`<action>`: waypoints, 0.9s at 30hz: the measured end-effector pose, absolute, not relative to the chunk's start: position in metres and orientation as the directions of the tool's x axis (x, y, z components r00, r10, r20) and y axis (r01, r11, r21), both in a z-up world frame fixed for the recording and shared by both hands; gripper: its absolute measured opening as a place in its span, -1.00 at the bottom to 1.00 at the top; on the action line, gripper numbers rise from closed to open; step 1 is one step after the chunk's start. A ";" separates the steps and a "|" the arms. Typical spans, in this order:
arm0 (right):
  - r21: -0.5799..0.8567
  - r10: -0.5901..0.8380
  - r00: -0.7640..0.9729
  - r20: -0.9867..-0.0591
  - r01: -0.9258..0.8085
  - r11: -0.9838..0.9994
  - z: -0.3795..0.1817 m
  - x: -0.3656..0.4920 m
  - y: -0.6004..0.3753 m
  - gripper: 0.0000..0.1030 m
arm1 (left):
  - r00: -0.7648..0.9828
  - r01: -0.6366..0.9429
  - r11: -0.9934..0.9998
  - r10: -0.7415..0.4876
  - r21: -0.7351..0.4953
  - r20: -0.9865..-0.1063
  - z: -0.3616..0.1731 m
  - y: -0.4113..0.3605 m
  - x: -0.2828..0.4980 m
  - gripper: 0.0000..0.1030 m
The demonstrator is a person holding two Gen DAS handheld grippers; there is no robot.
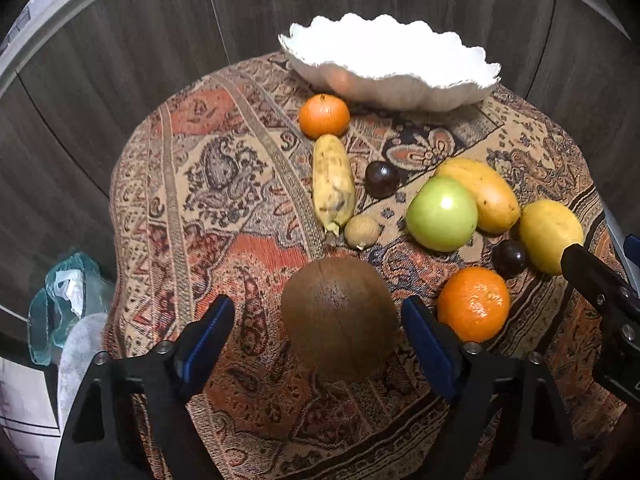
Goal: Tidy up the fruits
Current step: 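Lower the left tool onto the brown kiwi while the right tool approaches a tangerine, then grasp the kiwi with the left tool while the right tool grasps the tangerine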
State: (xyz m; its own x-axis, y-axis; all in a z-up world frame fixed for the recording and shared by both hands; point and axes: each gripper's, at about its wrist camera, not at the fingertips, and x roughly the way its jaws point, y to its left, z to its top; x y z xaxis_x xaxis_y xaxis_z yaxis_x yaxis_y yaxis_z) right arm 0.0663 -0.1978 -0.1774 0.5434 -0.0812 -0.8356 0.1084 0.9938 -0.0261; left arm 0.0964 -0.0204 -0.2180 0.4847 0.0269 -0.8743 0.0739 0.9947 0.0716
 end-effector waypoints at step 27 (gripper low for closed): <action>-0.032 -0.062 0.524 -0.850 0.066 0.997 -0.186 0.065 -0.181 0.98 | 0.455 0.047 0.999 -0.005 0.018 -0.890 -0.219 0.000 0.089 0.12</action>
State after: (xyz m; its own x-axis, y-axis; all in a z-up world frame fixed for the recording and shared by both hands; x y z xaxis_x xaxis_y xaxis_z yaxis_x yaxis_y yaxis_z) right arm 0.0647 -0.1812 -0.1860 0.5236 -0.0615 -0.8497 0.0659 0.9973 -0.0316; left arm 0.0890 -0.0004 -0.2187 0.4550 -0.0051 -0.8905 0.0470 0.9987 0.0183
